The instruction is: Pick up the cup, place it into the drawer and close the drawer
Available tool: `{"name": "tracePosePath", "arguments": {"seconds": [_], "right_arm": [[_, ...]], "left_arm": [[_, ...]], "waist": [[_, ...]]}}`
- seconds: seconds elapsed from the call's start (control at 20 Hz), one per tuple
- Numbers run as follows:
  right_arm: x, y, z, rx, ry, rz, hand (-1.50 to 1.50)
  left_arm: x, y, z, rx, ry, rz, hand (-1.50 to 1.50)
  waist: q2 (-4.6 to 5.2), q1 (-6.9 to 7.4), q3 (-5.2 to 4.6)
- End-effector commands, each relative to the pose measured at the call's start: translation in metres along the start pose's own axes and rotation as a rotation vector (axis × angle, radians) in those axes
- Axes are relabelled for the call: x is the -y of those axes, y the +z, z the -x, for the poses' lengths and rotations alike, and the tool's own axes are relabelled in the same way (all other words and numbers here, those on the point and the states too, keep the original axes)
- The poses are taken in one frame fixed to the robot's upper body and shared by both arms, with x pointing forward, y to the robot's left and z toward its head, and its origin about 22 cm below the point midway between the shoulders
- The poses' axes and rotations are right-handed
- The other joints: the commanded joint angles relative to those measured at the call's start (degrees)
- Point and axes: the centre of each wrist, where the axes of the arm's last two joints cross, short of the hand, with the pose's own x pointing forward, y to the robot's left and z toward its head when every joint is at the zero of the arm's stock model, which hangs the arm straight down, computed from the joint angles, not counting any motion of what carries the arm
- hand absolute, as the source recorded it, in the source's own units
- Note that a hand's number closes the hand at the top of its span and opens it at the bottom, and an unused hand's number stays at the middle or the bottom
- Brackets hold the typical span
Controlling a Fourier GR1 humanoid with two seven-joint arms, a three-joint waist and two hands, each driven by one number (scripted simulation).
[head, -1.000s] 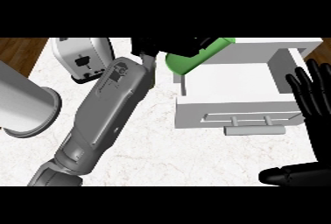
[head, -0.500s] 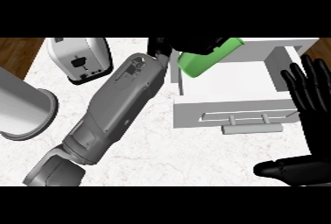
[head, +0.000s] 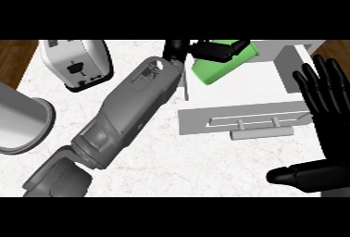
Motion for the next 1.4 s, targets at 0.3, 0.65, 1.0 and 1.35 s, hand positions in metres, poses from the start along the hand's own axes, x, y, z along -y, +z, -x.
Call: {"name": "tracePosePath", "arguments": {"seconds": [0.3, 0.65, 1.0, 1.35], "right_arm": [[-0.003, -0.013, -0.004, 0.005, -0.039, -0.020, -1.50], [-0.010, -0.008, -0.008, 0.031, -0.055, -0.046, -1.50], [-0.002, -0.006, -0.004, 0.017, -0.126, -0.062, -1.50], [0.015, 0.011, -0.020, 0.020, -0.068, -0.086, 1.50]], "left_arm": [[0.005, 0.007, 0.015, -0.054, -0.163, 0.046, -1.50], [0.014, 0.005, 0.004, -0.037, -0.100, 0.006, -1.50], [0.014, 0.017, 0.012, 0.061, 0.095, 0.018, -1.50], [0.016, 0.006, -0.018, 0.055, 0.231, 0.014, -1.50]], "waist": [[0.41, -1.46, 0.02], [0.72, -2.91, 0.01], [0.01, -0.02, -0.04], [-1.13, 3.91, -0.07]]}}
